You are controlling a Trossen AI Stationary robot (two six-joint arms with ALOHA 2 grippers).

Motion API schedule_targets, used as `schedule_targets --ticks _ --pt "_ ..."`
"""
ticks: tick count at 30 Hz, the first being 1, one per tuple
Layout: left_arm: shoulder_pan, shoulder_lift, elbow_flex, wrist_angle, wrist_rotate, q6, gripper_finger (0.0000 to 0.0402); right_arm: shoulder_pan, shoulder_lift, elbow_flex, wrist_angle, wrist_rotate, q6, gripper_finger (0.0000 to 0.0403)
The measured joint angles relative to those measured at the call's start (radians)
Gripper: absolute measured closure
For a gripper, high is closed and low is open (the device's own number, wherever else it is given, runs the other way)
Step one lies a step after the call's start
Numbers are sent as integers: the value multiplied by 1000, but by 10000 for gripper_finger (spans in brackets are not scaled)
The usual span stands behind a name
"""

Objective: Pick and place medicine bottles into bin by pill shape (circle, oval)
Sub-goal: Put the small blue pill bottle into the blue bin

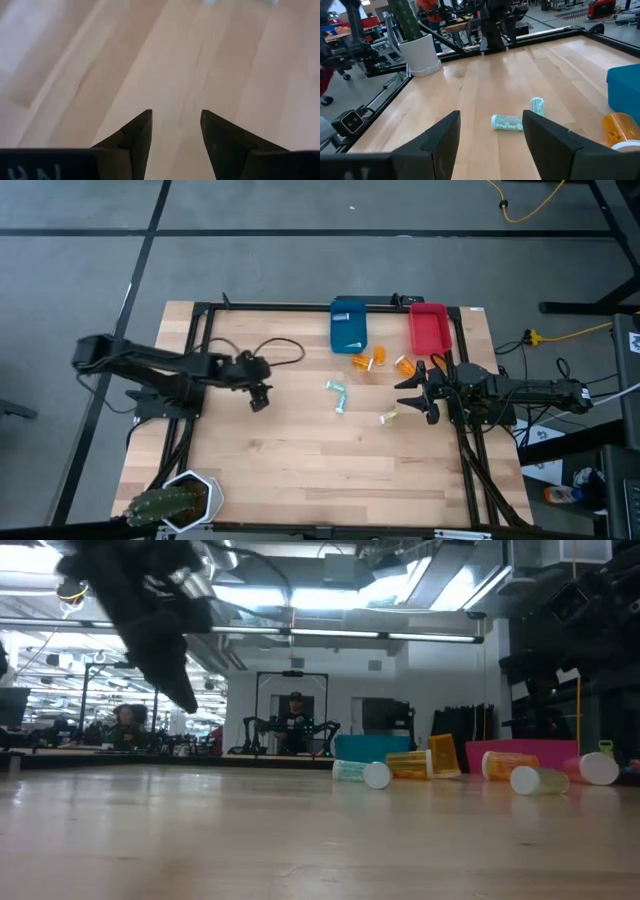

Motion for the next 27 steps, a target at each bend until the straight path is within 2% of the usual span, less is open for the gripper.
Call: schedule_targets --ticks 7,10,18,27 --pt "-34 -278 -285 426 -55 171 239 0 0 0 1 0 -1 186" --pt "-34 -383 -375 546 -59 197 239 0 0 0 1 0 1 186" --pt "-32 -582 -520 605 -141 237 239 0 0 0 1 1 2 186" --pt "-28 -684 -574 617 -131 343 239 0 0 0 1 5 2 186"
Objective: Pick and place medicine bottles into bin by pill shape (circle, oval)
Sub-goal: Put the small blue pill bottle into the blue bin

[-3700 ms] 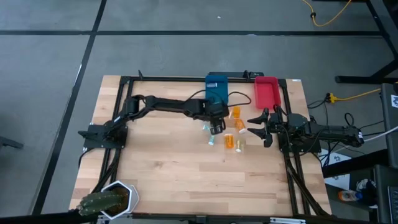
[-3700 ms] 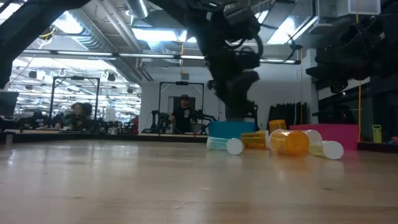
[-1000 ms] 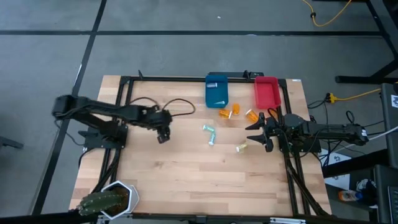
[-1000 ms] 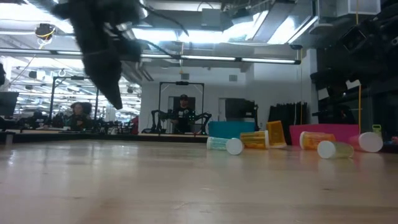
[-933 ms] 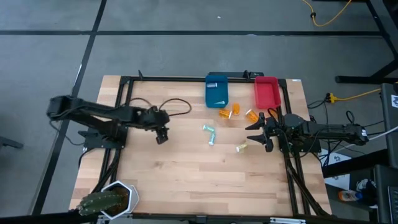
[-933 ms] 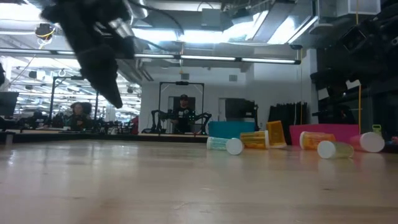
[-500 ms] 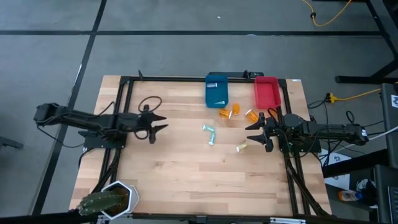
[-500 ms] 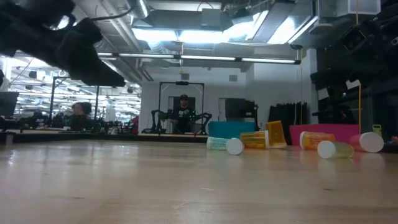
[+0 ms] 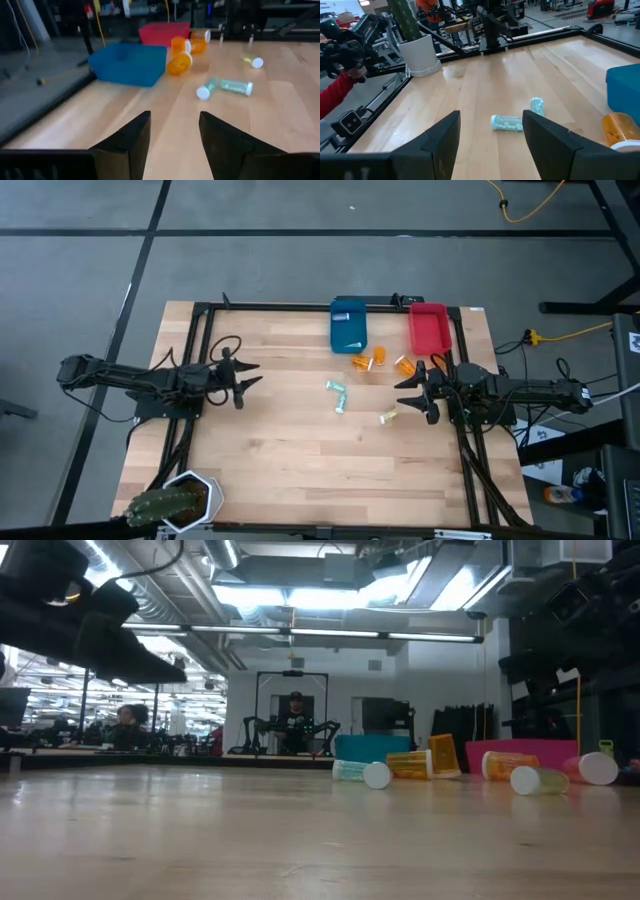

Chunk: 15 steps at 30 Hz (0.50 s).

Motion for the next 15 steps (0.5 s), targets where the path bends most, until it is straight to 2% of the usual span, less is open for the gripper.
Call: schedule_targets --ticks 2,6,12,15 --pt "16 -18 0 15 33 56 239 0 0 0 0 22 0 186" --pt "78 -54 0 1 164 107 239 0 0 0 0 56 0 186" --pt "188 -78 0 -153 234 34 239 0 0 0 0 57 0 186" --pt "216 -81 0 -170 264 1 239 0 0 0 0 57 0 186"
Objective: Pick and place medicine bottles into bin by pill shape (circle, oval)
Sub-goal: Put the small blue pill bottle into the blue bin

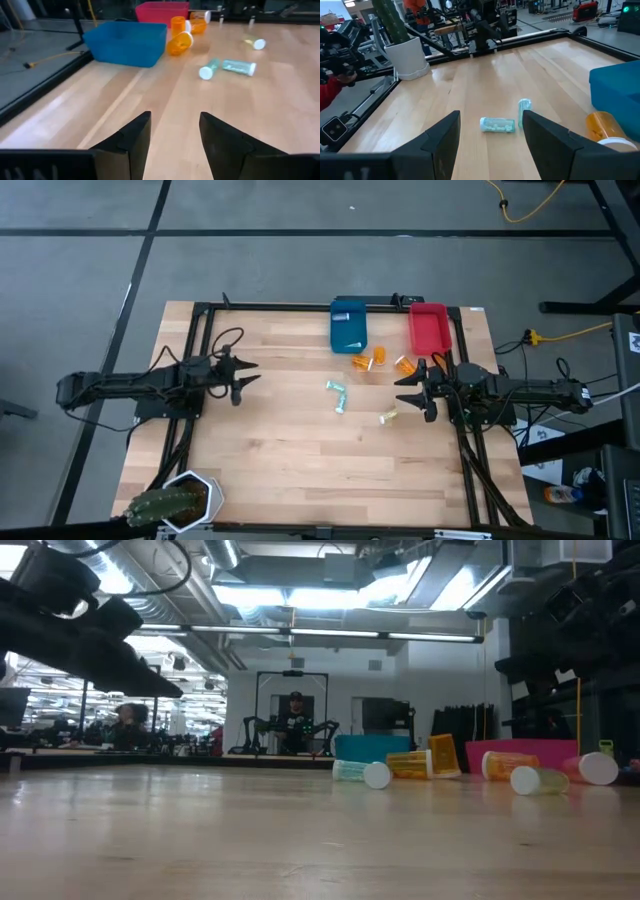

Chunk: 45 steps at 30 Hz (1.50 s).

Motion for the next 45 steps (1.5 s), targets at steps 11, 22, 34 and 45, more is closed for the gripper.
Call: schedule_targets --ticks 11,22,34,45 --pt "-1 -9 0 -16 76 -31 239 0 5 0 72 74 93 186" --pt "-1 -9 0 -18 92 -6 239 0 304 238 -111 101 124 186" --pt "-1 -7 0 -15 58 -34 239 0 928 722 -572 102 105 186" --pt "-1 -7 0 -15 58 -36 239 -4 1309 1003 -588 98 -56 186"
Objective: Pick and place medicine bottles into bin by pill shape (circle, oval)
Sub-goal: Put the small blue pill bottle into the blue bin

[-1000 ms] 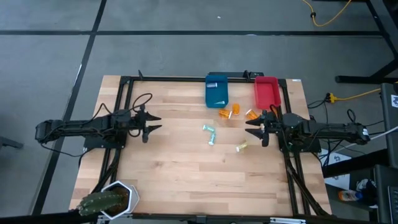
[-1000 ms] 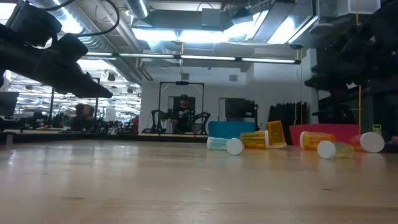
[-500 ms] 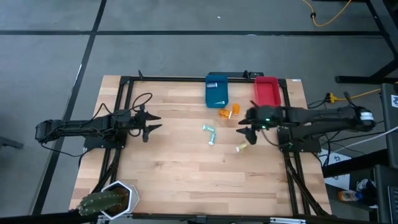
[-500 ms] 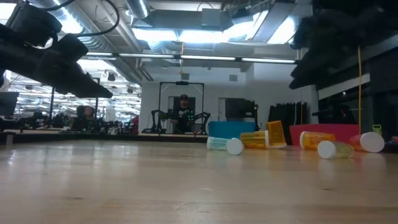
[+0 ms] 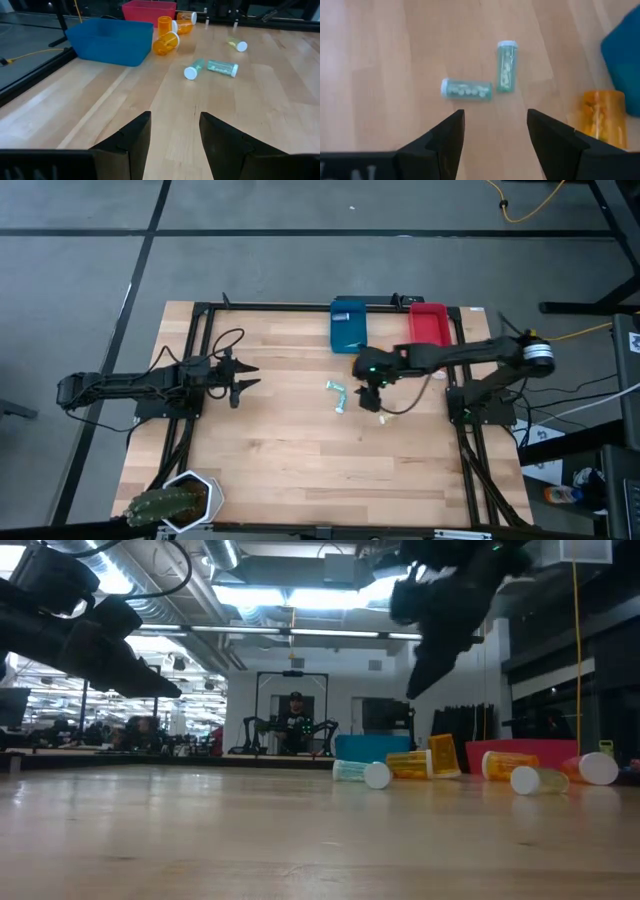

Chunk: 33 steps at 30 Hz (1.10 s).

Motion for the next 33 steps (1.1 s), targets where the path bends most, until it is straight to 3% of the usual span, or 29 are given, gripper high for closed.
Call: schedule_targets --ticks 12,33 --pt "0 0 0 0 0 0 239 -55 307 177 20 4 -57 186" --pt "0 0 0 0 0 0 239 -80 482 204 90 -26 -52 186"
